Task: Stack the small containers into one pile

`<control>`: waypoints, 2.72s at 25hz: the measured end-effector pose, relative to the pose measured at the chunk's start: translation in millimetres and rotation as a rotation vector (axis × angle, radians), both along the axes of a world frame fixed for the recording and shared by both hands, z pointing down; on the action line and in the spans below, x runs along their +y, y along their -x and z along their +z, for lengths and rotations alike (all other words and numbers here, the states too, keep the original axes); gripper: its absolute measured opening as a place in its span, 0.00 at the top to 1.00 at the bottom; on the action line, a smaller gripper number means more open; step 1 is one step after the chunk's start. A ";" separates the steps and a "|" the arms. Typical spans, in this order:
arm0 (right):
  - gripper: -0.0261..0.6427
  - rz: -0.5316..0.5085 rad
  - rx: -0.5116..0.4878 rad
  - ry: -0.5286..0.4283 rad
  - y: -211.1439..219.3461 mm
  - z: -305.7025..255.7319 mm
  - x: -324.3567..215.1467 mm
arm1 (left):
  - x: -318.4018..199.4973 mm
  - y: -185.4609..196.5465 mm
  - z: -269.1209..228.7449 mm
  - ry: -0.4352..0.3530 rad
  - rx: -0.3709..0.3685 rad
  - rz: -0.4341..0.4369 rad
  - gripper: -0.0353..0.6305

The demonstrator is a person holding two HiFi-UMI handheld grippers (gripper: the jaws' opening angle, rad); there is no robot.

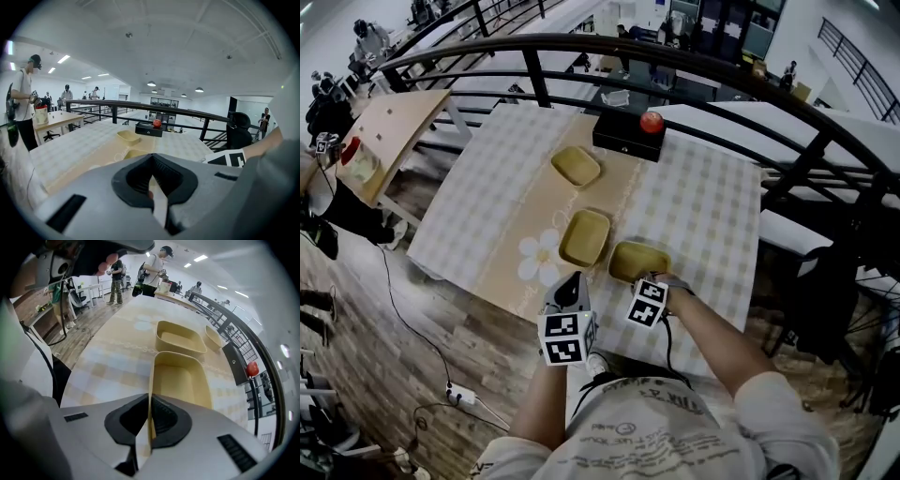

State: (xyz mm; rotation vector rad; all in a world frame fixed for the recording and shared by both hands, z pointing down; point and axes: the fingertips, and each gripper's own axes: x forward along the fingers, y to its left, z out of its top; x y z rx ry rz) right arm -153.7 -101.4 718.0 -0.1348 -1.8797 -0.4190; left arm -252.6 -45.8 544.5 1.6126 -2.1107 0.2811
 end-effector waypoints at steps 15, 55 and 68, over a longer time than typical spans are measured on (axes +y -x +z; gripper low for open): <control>0.71 0.164 -0.135 0.159 9.2 -20.6 7.4 | 12.5 8.6 13.2 0.020 0.007 -0.029 0.95; 0.96 0.855 -1.168 0.044 -64.7 -245.8 -93.9 | -78.8 -3.0 21.7 0.122 -0.056 0.208 0.94; 0.96 0.925 -1.096 0.062 -84.7 -207.9 -113.6 | -118.7 16.2 123.6 0.434 0.055 0.326 0.85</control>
